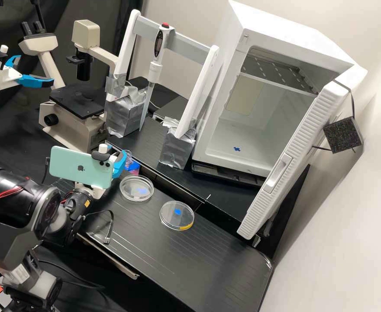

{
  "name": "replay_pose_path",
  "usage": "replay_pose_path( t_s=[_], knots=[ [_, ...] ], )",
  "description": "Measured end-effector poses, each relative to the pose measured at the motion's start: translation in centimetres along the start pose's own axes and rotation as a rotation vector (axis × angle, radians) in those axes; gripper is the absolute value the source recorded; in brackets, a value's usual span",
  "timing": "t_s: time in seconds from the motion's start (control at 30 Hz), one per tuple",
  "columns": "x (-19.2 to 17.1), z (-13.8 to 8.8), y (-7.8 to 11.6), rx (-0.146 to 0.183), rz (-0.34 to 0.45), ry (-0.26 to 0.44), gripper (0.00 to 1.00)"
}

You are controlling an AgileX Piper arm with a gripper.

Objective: Open the bottle

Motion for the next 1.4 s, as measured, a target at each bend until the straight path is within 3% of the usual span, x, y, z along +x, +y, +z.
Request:
replay_pose_path(
  t_s=[0.27, 0.3, 1.03, 1.23, 1.4],
  knots=[
    [0.0, 0.1, -0.2, 0.001, -0.01, -0.007, 0.0],
    [0.0, 0.1, -0.2, 0.001, -0.011, -0.008, 1.0],
    [0.0, 0.1, -0.5, 0.002, -0.025, -0.007, 1.0],
    [-1.3, -1.0, 1.3, -0.014, 0.06, 0.07, 1.0],
    [-2.3, -2.0, 2.9, -0.007, 0.142, 0.127, 1.0]
  ],
)
